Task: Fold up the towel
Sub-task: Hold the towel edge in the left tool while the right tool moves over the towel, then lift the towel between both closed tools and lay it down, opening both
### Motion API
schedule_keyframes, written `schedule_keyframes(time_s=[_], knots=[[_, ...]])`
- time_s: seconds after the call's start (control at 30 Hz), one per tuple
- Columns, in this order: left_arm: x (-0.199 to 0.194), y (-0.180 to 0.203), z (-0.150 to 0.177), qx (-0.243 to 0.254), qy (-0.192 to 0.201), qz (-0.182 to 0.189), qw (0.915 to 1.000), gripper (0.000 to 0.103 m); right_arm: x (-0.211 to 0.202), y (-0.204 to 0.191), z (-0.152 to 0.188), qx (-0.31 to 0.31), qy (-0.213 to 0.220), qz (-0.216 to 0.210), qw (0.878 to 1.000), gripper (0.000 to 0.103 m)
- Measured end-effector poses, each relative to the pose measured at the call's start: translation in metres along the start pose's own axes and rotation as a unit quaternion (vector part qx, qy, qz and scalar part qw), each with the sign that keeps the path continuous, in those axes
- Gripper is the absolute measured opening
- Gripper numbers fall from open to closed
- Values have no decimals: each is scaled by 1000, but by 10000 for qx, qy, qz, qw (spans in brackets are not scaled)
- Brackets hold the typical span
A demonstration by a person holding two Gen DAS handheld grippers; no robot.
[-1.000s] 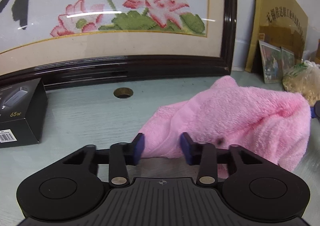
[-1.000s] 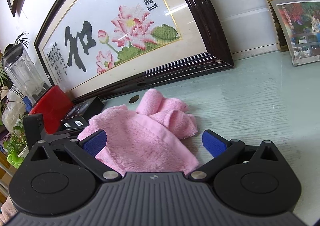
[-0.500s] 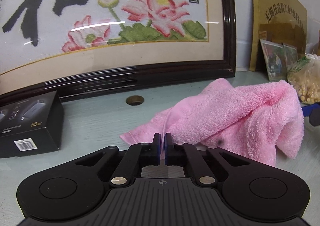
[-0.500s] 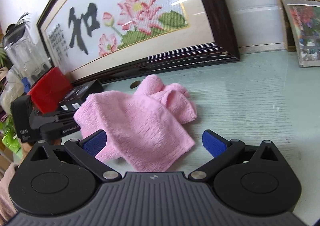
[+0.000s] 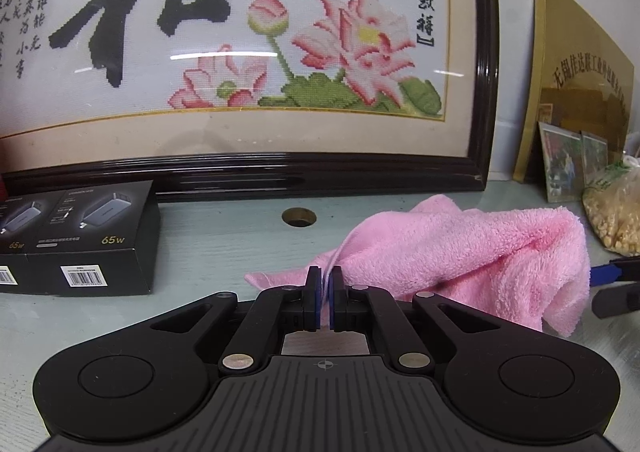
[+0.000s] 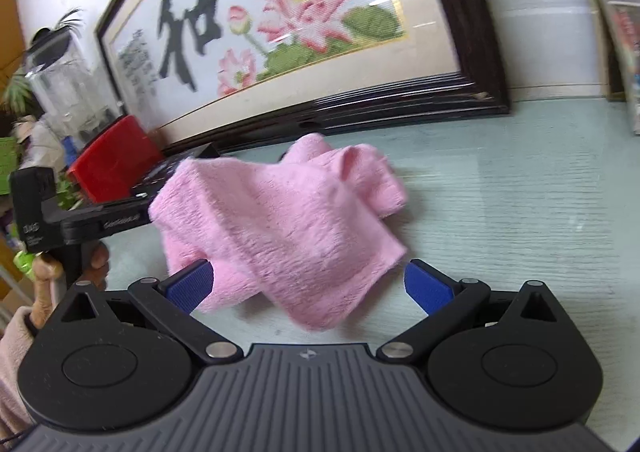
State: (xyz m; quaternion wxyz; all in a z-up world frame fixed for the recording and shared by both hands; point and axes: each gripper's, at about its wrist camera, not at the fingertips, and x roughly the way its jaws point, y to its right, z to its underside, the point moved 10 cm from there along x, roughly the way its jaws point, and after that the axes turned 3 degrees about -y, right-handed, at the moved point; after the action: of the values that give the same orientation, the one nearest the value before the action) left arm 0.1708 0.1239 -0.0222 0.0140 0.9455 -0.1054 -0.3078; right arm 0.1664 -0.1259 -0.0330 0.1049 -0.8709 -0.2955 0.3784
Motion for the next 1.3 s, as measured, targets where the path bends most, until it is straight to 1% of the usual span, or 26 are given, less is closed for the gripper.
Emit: schedule_keyframes(time_s=[0.03, 0.07, 0.1, 0.17, 0.23, 0.3, 0.33, 0.37, 0.4, 0.5, 0.57, 0.63, 0.7, 0.77, 0.87, 0.93, 0.97, 1.03, 1.07, 1.1, 1.13, 1.23, 1.3], knots=[[0, 0, 0, 16, 1, -26, 10000, 3, 1, 0, 0, -23, 0, 1, 10000, 97], [1, 0, 0, 31, 1, -51, 10000, 3, 2, -1, 0, -46, 0, 2, 10000, 85], [1, 1, 0, 45, -8, -63, 10000, 3, 3, -1, 0, -70, -1, 3, 10000, 65], [1, 1, 1, 67, -19, -84, 9999, 3, 6, -2, 1, -116, -1, 4, 9999, 40], [1, 2, 1, 67, -22, -123, 9999, 3, 8, -3, 1, -162, -1, 6, 9999, 39], [1, 2, 1, 43, -16, -150, 9999, 4, 10, -3, 1, -209, -2, 8, 9998, 31], [0, 1, 0, 14, 10, -183, 9998, 4, 11, -4, 1, -232, -2, 9, 9997, 23], [-2, 0, -1, -30, 47, -224, 9997, 4, 6, -5, -2, -289, 156, 110, 9994, 16], [-4, -2, -2, -103, 99, -268, 9995, 4, 0, -6, -5, -351, 334, 225, 9986, 12], [-14, -6, -12, -344, 360, -320, 9982, 4, -20, -10, -15, -535, 868, 568, 9932, 10], [-22, -4, -18, -381, 574, -341, 9970, 4, -34, -13, -22, -656, 1222, 796, 9871, 9], [-34, 4, -24, -349, 838, -280, 9955, 3, -48, -16, -29, -777, 1573, 1022, 9792, 9], [-49, 15, -28, -222, 1104, -264, 9933, 3, -68, -24, -34, -1058, 1991, 1216, 9666, 9], [-64, 24, -30, -112, 1299, -294, 9910, 4, -86, -32, -35, -1252, 2283, 1309, 9566, 9], [-96, 39, -25, 56, 1600, -205, 9869, 3, -111, -45, -24, -1485, 2486, 1292, 9484, 9], [-124, 48, -13, 287, 1751, -153, 9840, 4, -125, -54, -3, -1590, 2396, 1164, 9507, 9], [-136, 51, -4, 388, 1754, -59, 9837, 4, -131, -57, 10, -1652, 2297, 1107, 9527, 10], [-156, 63, 19, 487, 1622, 174, 9854, 4, -141, -61, 45, -1848, 2023, 1123, 9552, 10], [-161, 67, 26, 508, 1556, 286, 9861, 4, -144, -59, 51, -1816, 1973, 1090, 9572, 10], [-172, 76, 46, 583, 1410, 525, 9869, 4, -147, -56, 56, -1767, 1934, 1051, 9593, 11], [-181, 83, 60, 691, 1318, 620, 9869, 5, -150, -54, 61, -1718, 1896, 1012, 9614, 11], [-199, 103, 96, 1121, 1107, 796, 9843, 6, -160, -47, 75, -1569, 1780, 895, 9673, 14], [-208, 114, 119, 1411, 963, 877, 9814, 8, -166, -42, 85, -1470, 1702, 816, 9710, 19]])
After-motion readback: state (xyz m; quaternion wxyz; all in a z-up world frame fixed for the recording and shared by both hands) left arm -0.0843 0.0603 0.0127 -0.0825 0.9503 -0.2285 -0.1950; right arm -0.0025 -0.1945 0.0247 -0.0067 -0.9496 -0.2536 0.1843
